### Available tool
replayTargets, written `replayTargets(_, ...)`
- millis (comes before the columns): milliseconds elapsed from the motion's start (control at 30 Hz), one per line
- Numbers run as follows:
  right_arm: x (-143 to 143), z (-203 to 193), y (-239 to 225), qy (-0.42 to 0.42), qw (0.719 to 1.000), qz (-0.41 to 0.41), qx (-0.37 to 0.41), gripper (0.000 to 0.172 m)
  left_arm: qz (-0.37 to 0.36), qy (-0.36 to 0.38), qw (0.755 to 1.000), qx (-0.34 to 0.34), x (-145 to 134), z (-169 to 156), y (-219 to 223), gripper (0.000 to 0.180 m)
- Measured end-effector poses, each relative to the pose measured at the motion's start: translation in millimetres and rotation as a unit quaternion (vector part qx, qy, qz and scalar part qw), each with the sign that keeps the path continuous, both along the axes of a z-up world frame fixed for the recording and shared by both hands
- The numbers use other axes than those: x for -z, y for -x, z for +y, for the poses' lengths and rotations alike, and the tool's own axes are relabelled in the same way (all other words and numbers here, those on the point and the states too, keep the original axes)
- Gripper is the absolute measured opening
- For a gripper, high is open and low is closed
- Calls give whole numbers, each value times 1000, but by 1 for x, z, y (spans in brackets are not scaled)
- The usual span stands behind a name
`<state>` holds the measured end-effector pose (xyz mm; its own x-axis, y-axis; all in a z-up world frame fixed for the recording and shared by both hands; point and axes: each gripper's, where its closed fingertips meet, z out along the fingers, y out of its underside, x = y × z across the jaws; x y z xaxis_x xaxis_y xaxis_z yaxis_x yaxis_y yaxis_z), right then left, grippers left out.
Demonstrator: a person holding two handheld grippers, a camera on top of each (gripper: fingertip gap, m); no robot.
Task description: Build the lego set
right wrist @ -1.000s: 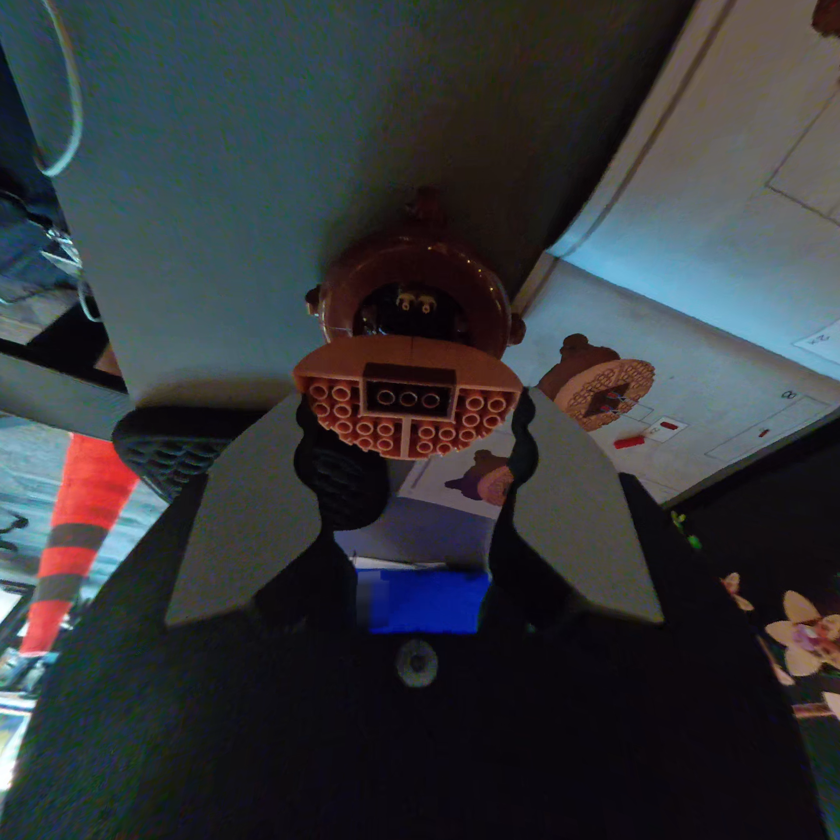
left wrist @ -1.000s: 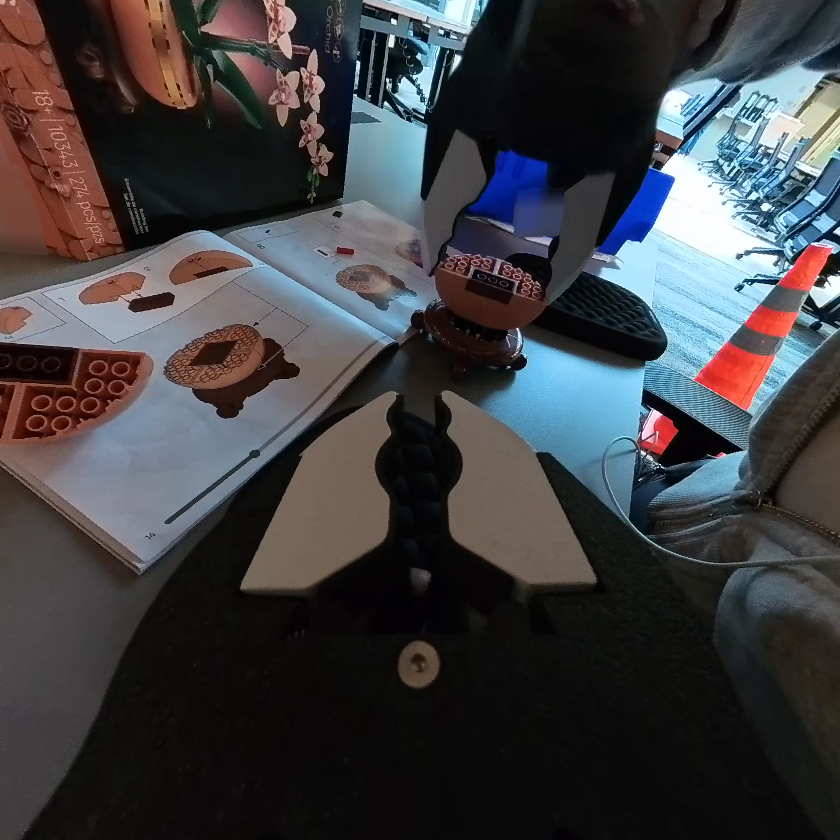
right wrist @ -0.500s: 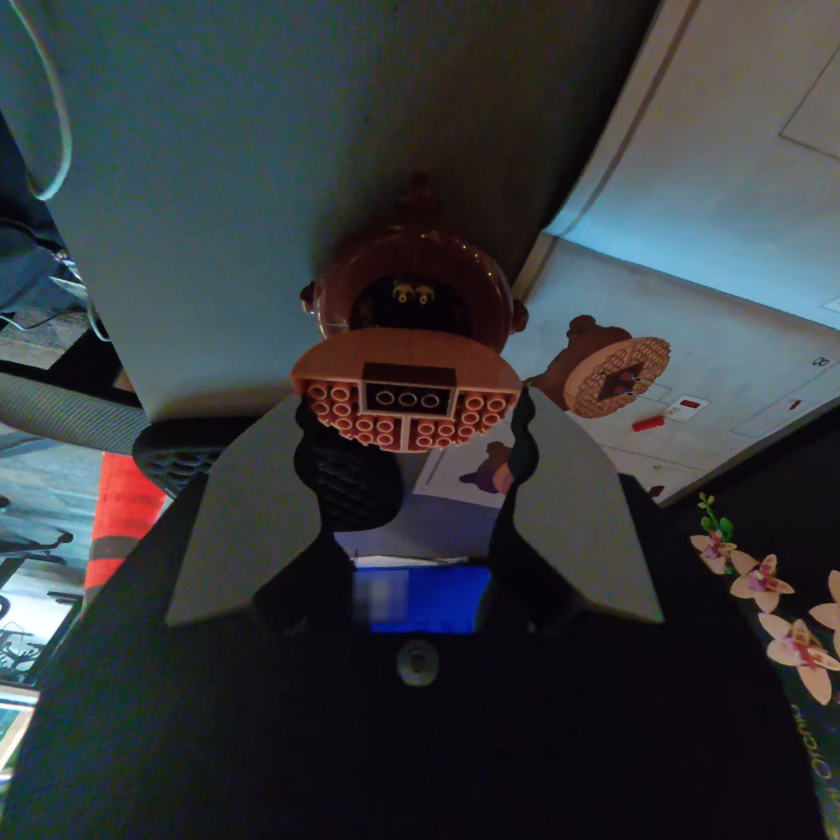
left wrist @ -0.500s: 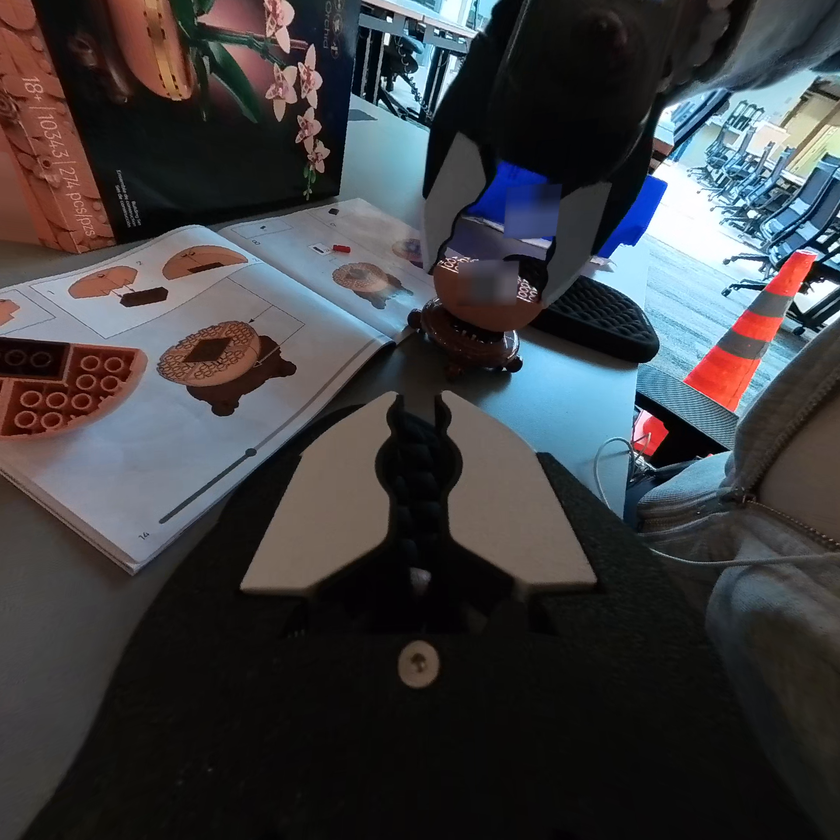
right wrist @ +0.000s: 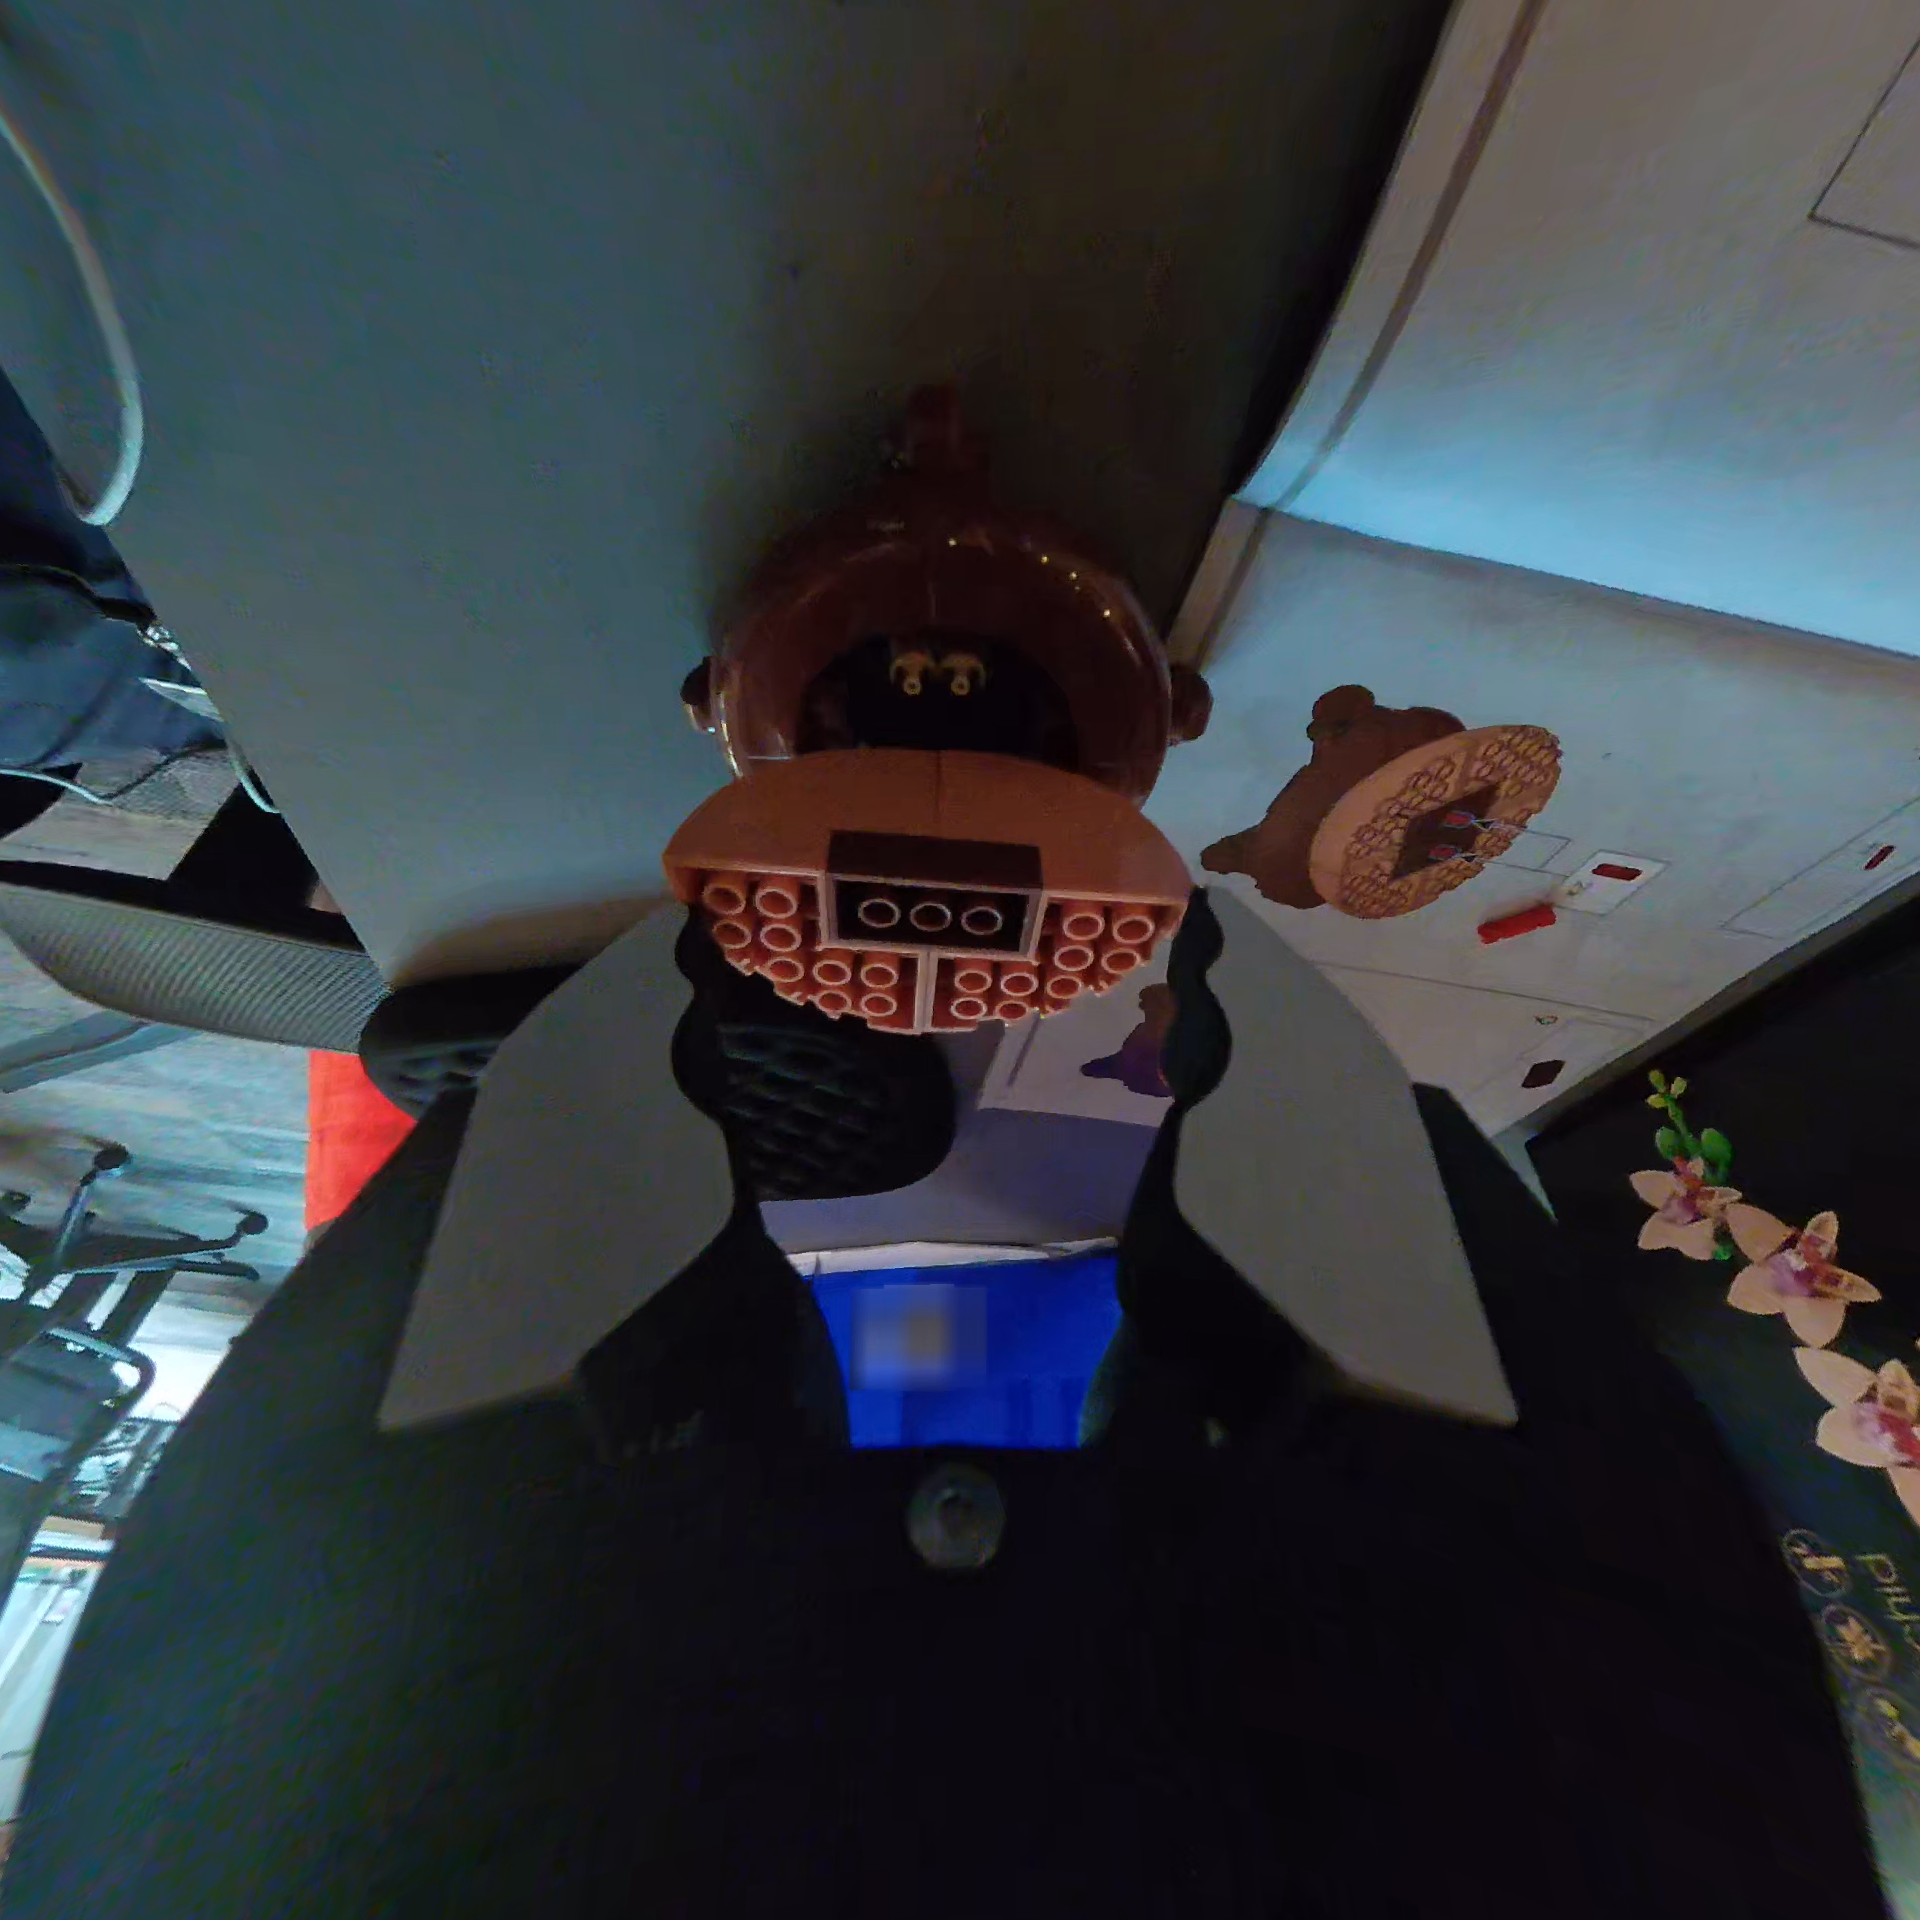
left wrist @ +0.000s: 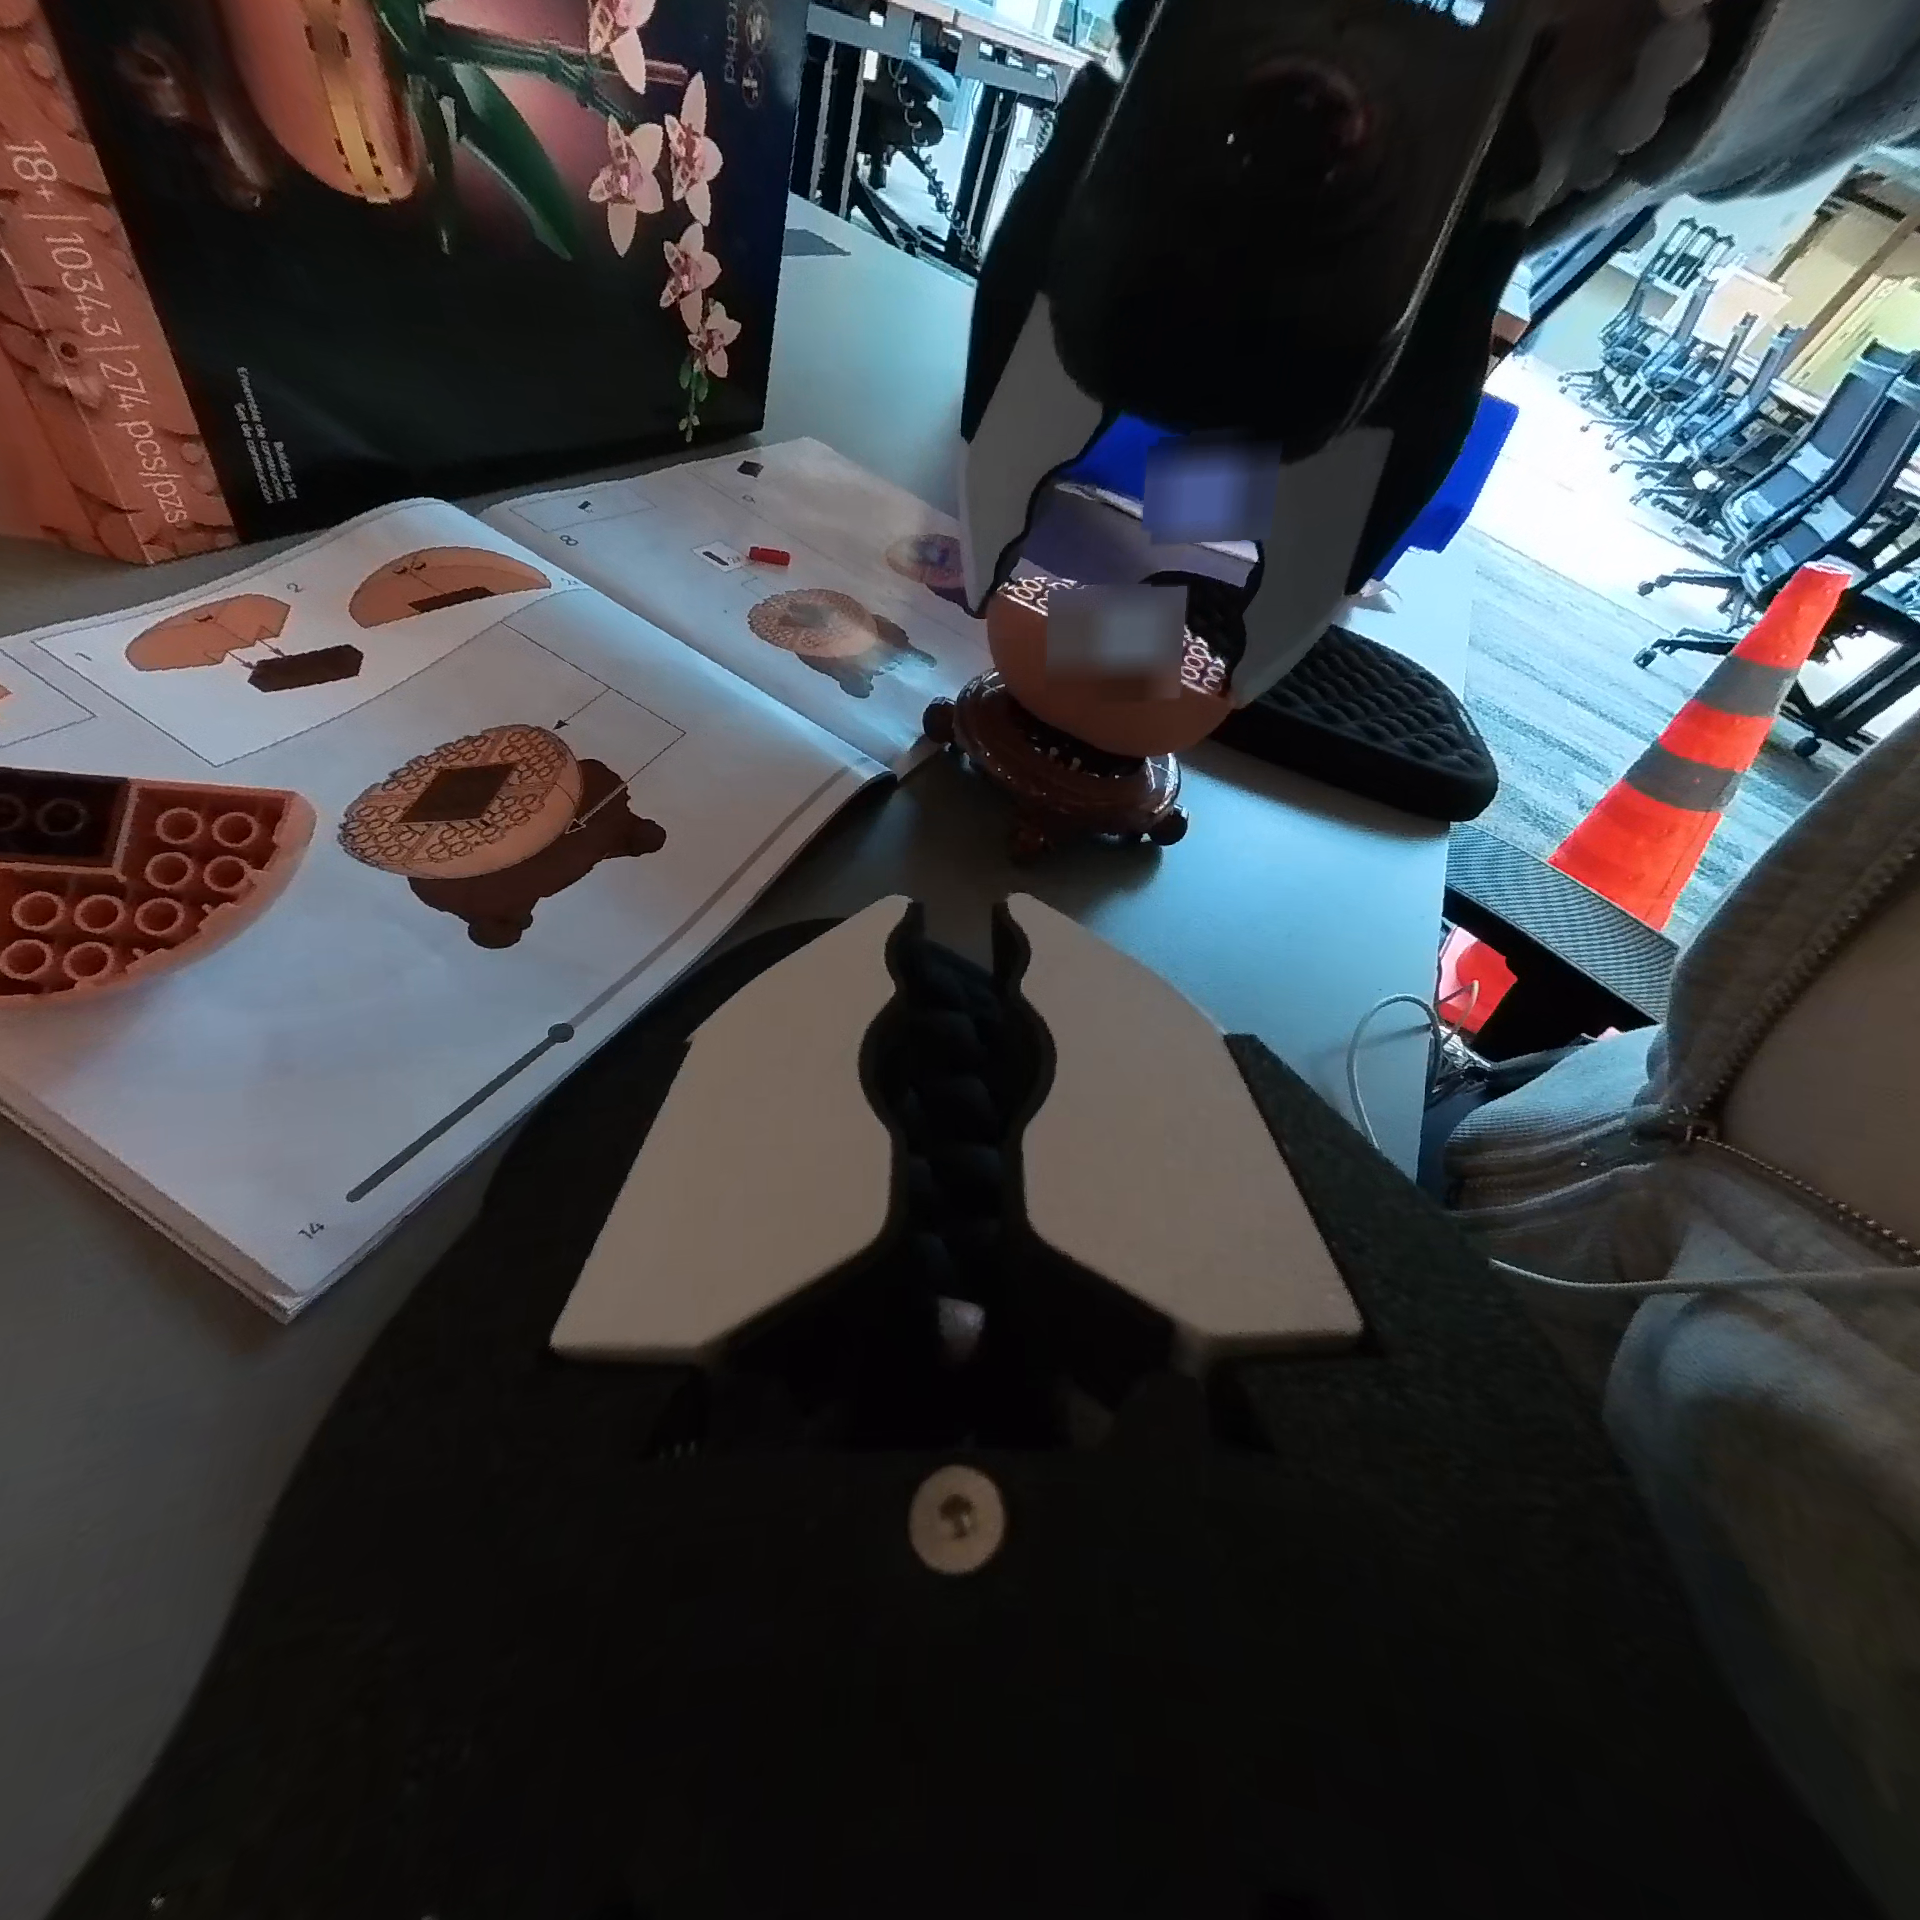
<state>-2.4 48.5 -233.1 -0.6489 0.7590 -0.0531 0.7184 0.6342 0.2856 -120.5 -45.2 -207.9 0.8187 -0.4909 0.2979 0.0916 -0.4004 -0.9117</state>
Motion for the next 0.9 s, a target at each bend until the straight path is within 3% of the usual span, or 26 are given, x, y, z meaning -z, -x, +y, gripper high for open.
replayTargets(800, 0, 0, 1, -1, 1000, 16, -8, 86, 2, 6, 1000, 1, 1, 0, 0, 13)
replayTargets(900, 2, 1, 0, 2, 1000, 16, 6, 100, 10, 7, 1000, 2, 2, 0, -1, 13)
